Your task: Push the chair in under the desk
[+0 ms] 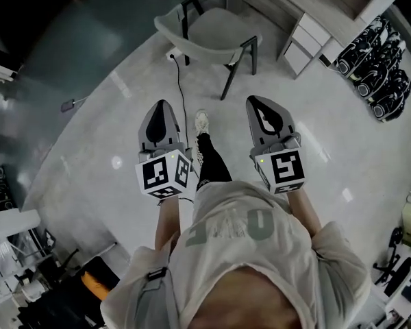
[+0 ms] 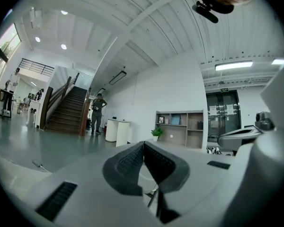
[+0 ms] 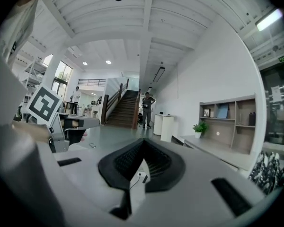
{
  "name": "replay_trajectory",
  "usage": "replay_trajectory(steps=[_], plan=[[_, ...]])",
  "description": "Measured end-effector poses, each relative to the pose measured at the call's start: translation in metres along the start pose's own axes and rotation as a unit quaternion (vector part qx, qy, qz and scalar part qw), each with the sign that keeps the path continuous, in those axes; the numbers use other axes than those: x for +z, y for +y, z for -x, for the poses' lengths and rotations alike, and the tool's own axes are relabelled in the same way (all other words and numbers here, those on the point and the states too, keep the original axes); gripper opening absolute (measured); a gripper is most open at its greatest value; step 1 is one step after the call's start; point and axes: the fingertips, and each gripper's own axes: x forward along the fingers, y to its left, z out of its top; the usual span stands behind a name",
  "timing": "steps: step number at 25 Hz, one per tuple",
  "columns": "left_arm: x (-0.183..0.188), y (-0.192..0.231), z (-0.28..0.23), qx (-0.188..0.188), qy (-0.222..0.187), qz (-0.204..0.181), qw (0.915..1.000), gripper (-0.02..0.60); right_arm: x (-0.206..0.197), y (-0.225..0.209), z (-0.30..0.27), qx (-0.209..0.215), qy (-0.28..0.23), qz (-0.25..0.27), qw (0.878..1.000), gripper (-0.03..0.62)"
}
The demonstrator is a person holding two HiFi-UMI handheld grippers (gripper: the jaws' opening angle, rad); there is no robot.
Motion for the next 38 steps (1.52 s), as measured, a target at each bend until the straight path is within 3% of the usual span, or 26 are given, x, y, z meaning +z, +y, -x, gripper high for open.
replay_trajectory(steps=[6, 9, 11, 15, 18, 22, 28, 34, 38], plan=[[0.014, 0.059, -0.119, 0.003, -0.012, 0.003, 0.9999, 0.015, 0.031, -0.003, -0.122, 0.029, -0.018, 0.043, 0.998, 0.015], [0.019, 0.078, -0.186, -0.016, -0.001, 0.01, 0.9998, 0.015, 0.052, -0.018, -0.188, 0.027, -0.022, 0.044, 0.998, 0.015], [0.032, 0.089, -0.227, -0.032, -0.01, -0.005, 0.9994, 0.015, 0.063, -0.03, -0.231, 0.018, -0.014, 0.041, 0.999, 0.015], [0.073, 0.112, -0.301, -0.041, -0.067, -0.063, 0.9949, 0.015, 0.088, -0.039, -0.309, 0.015, -0.019, 0.067, 0.997, 0.015], [0.078, 0.124, -0.346, -0.053, -0.04, -0.047, 0.9967, 0.015, 0.085, -0.05, -0.354, 0.015, 0.003, 0.038, 0.999, 0.015], [0.066, 0.148, -0.385, -0.051, 0.002, -0.033, 0.9982, 0.015, 0.071, -0.057, -0.397, 0.018, 0.021, -0.016, 0.999, 0.015], [0.026, 0.157, -0.419, -0.022, 0.054, -0.029, 0.9979, 0.015, 0.023, -0.071, -0.424, 0.044, 0.087, -0.009, 0.995, 0.017], [0.004, 0.157, -0.435, 0.029, 0.081, 0.005, 0.9963, 0.015, 0.016, -0.088, -0.457, 0.089, 0.071, -0.062, 0.992, 0.017], [-0.003, 0.152, -0.437, 0.032, 0.095, -0.005, 0.9949, 0.015, 0.004, -0.075, -0.466, 0.136, 0.078, -0.078, 0.984, 0.017]])
